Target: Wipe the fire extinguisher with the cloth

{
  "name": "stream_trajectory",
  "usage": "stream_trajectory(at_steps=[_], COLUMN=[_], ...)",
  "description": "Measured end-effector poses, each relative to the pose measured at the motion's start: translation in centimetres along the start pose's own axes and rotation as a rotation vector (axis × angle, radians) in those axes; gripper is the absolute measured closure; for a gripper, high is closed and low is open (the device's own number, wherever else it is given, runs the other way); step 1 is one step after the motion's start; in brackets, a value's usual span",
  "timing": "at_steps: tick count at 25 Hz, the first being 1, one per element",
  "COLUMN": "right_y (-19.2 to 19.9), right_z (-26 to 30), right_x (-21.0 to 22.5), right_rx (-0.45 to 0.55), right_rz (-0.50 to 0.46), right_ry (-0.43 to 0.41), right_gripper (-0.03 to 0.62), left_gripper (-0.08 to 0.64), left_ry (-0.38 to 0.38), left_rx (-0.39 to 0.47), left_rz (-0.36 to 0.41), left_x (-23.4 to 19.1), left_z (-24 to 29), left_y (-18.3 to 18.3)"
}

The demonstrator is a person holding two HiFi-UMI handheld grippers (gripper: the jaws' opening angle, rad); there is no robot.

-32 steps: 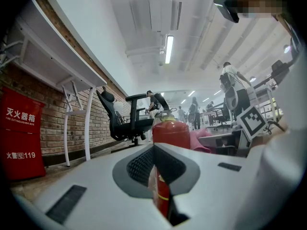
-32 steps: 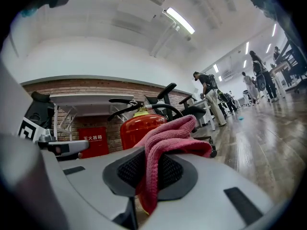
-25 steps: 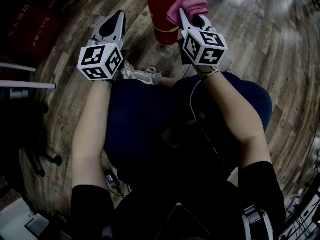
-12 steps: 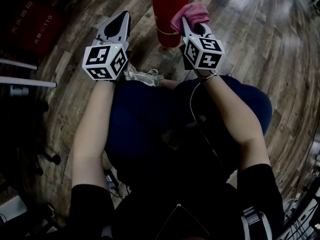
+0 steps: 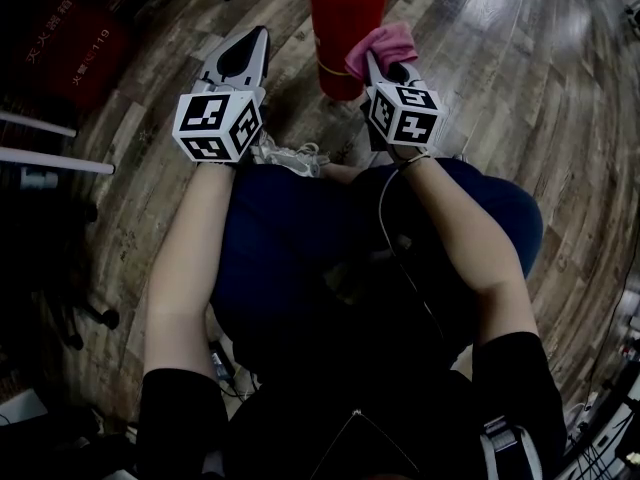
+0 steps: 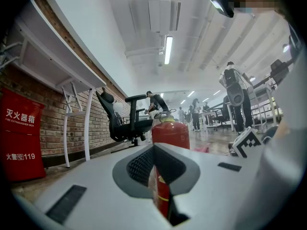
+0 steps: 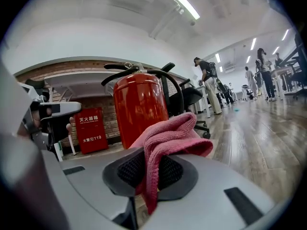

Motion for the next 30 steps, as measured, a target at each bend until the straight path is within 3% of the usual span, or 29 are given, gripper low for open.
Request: stream_trajectory(at_steps=[30], right_y=[4.7], right_z=[1.7], right_x=[1.8], right_rx=[-0.188], right_rz=[0.051], right_ry=[0.056], right_gripper=[0.529], left_gripper=[0.546], left_ry=[0.002], left_rx=[0.007], left_rz=[-0.01], left_x=[-0.2], left_z=[0.0], left_y=[-0.2])
Point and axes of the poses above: the fingertips, and each gripper's own axes: z forward along the fingers, x to its right, y out of its underside, the point moved 10 cm from there along -z, backward along the fingers, and after that the axes turned 12 degrees about -y, right-handed, at the moved point
